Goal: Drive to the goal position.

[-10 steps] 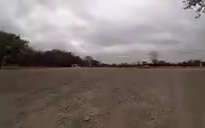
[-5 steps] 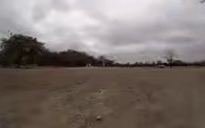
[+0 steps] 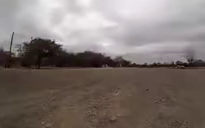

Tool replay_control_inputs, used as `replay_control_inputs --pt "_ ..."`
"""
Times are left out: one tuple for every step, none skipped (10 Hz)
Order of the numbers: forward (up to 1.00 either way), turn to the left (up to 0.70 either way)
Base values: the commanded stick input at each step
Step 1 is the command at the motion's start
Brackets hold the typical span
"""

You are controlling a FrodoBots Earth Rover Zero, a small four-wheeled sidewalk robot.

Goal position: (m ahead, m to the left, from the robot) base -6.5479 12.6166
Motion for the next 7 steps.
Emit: replay_control_inputs --pt "0.0 0.7" --pt "0.0 0.7" --pt "0.0 0.7" --pt "0.0 0.7" --pt "0.0 0.7" --pt "0.0 0.7" --pt "0.0 0.7"
